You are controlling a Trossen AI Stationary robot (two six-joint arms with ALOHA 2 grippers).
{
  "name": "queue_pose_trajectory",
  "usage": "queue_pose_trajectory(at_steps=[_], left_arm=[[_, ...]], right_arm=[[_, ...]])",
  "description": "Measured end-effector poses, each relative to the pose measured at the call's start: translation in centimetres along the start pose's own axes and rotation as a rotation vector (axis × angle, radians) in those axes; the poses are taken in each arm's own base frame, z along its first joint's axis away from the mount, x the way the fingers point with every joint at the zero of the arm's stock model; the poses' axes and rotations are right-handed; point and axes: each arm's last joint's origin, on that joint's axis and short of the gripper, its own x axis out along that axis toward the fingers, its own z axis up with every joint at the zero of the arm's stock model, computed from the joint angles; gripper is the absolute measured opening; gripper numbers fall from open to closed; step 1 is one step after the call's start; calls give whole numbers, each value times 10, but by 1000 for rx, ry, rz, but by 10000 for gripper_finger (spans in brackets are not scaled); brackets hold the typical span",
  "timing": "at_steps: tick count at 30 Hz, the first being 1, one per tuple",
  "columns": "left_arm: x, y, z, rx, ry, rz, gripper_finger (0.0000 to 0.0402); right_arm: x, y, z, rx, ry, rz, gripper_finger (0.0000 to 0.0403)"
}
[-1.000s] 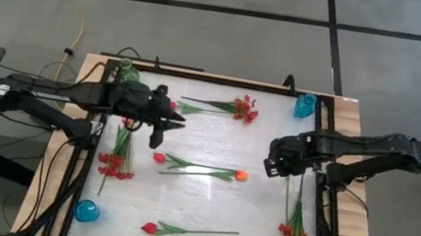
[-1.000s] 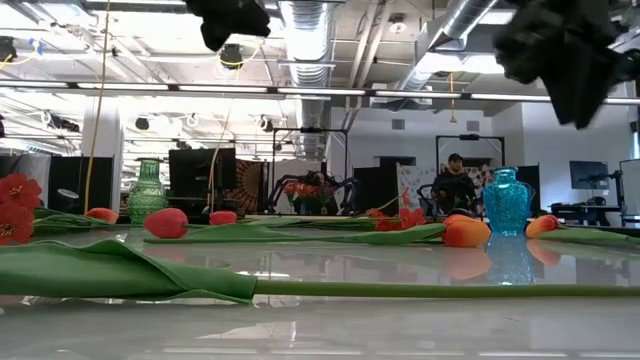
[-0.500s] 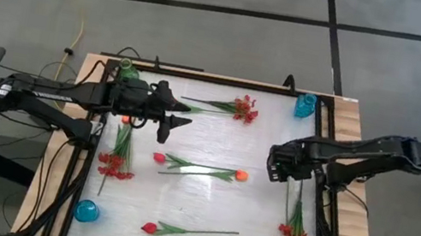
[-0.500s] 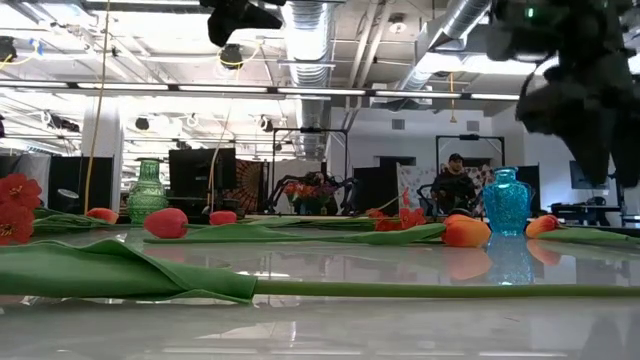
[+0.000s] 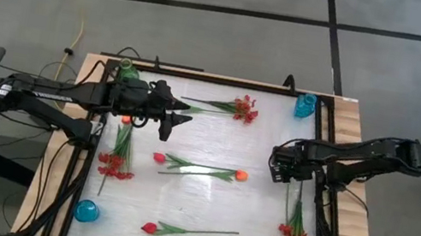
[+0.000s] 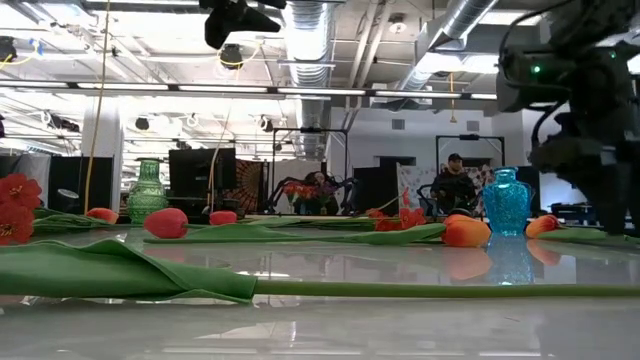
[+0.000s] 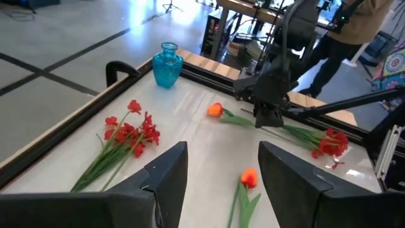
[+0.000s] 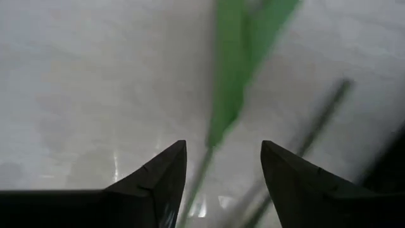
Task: Sort flowers into vase by color
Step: Put the middle right orange tulip into the top blue vase
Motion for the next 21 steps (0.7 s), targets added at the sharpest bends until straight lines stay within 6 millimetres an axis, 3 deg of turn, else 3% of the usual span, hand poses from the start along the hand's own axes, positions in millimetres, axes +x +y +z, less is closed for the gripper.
queue_pose_trajectory(at_steps=[7, 17, 21], left_arm=[[0, 2, -4, -12, 35, 30, 181], [0, 3, -7, -22, 60, 52, 181], [0, 3, -7, -22, 60, 52, 181]], right_arm=[[13, -1, 1, 3, -16, 49, 201], [14, -1, 1, -2, -17, 52, 40], [12, 1, 2, -9, -21, 63, 20]])
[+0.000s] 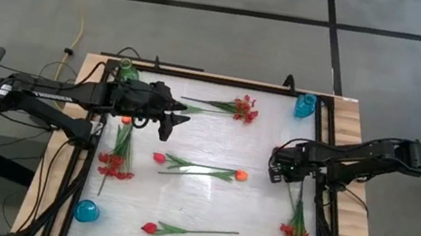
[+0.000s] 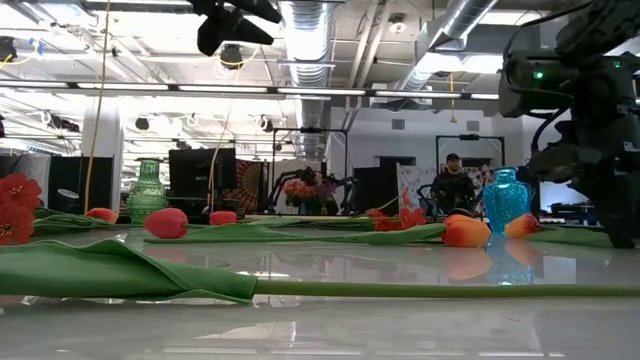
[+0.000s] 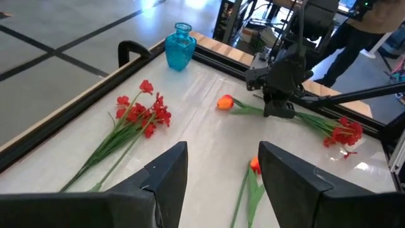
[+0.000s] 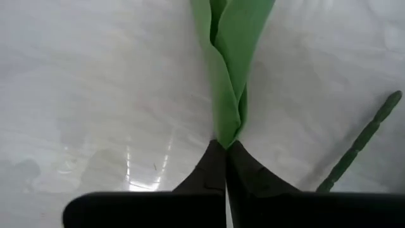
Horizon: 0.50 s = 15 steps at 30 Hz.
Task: Sort flowers into vase by color
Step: Put the middle right orange tulip into the top blue vase
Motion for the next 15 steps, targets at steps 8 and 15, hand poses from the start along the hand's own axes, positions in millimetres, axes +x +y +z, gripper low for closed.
queue_pose_trajectory(at_steps=[8, 15], left_arm=[[0, 0, 0, 0, 0, 0, 181], [0, 0, 0, 0, 0, 0, 181]], right_arm=[[-28, 27, 9, -37, -128, 121, 36], [-69, 57, 28, -126, -310, 316, 29]])
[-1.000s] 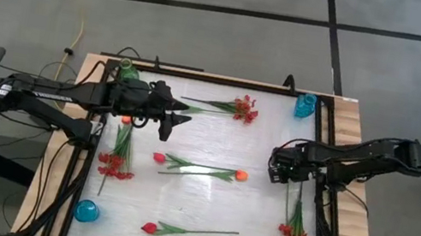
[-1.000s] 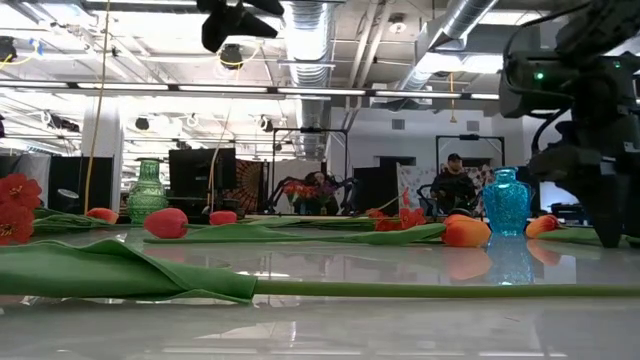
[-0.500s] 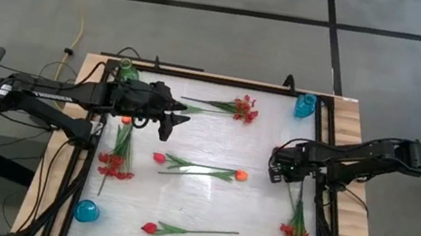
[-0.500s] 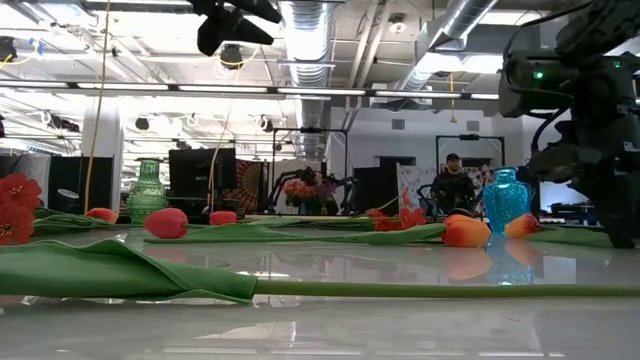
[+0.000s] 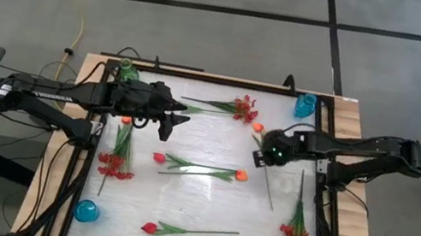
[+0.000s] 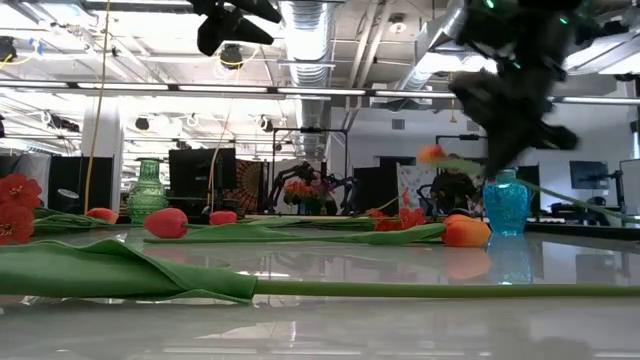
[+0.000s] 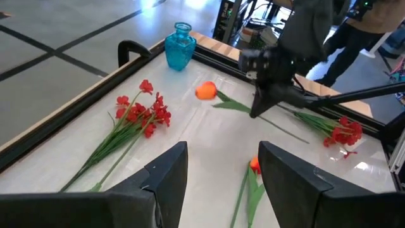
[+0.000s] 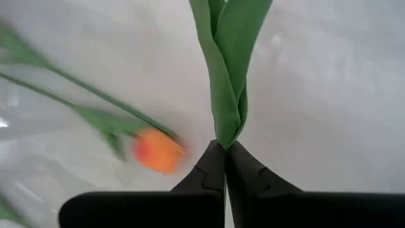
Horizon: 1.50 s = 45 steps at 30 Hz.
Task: Sort flowers into vase by color
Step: Put the middle right orange tulip into the top blue vase
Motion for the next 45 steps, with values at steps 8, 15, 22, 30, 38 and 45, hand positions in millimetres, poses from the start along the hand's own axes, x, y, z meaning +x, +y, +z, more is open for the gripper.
queue_pose_trajectory(at_steps=[8, 15, 22, 30, 38, 45], left_arm=[[0, 0, -1, -4, 9, 3, 181], [0, 1, -4, -11, 38, 14, 181], [0, 2, -6, -48, 58, 30, 181], [0, 5, -5, -83, 22, 112, 181], [0, 6, -4, -114, -4, 164, 181], [-1, 7, -4, -152, -17, 187, 181]], right_arm=[[-44, 27, 45, -140, -234, 74, 29], [-82, 29, 81, -245, -408, 53, 31], [-120, -2, 105, -250, -580, -28, 29], [-163, -38, 116, -250, -835, -205, 28], [-179, -58, 133, -233, -1051, -350, 28], [-171, -75, 140, -190, -1052, -411, 29]])
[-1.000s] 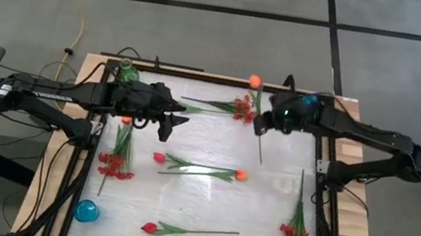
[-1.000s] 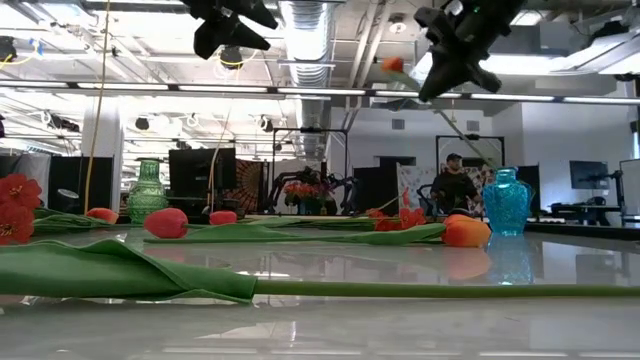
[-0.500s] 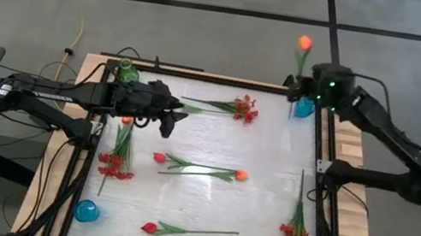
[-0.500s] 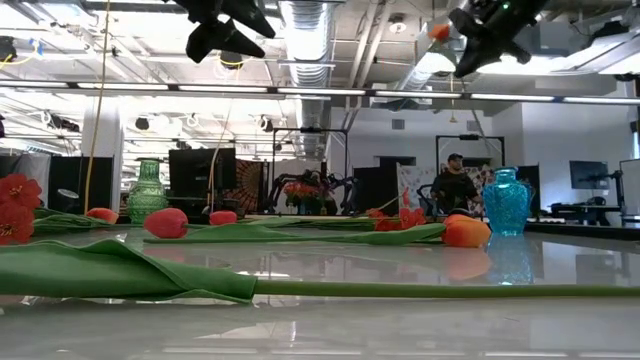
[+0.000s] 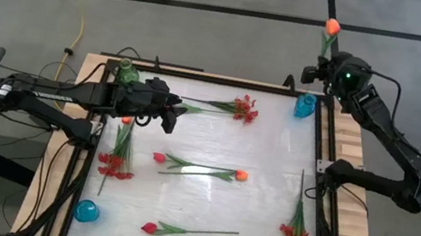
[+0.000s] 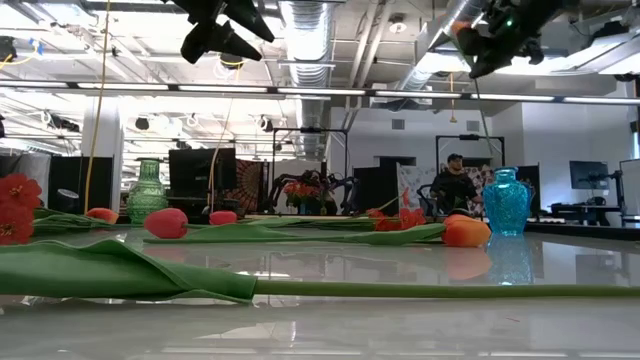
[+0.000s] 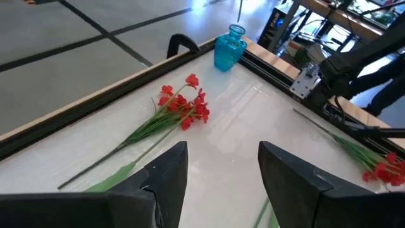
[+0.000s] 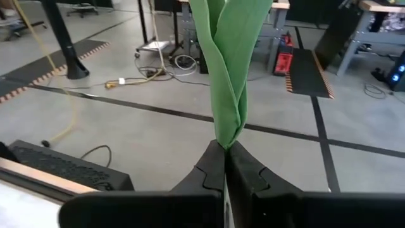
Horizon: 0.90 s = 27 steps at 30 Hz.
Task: Sort flowers into vase by color
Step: Put the middle right orange tulip into the top blue vase
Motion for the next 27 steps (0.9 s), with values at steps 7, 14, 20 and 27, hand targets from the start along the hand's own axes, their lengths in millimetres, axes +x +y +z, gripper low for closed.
queue_pose_trajectory(at_steps=[7, 14, 20, 27], left_arm=[[0, 1, 1, -5, -18, 26, 181], [0, 1, 1, -6, -19, 29, 181], [0, 1, 1, -6, -20, 29, 181], [0, 1, 1, -6, -20, 29, 181]], right_arm=[[6, -3, -14, -9, 37, -18, 29], [8, -3, -16, -30, 33, -43, 29], [8, -4, -16, -36, 30, -61, 29], [9, -4, -17, -52, 36, -70, 29]])
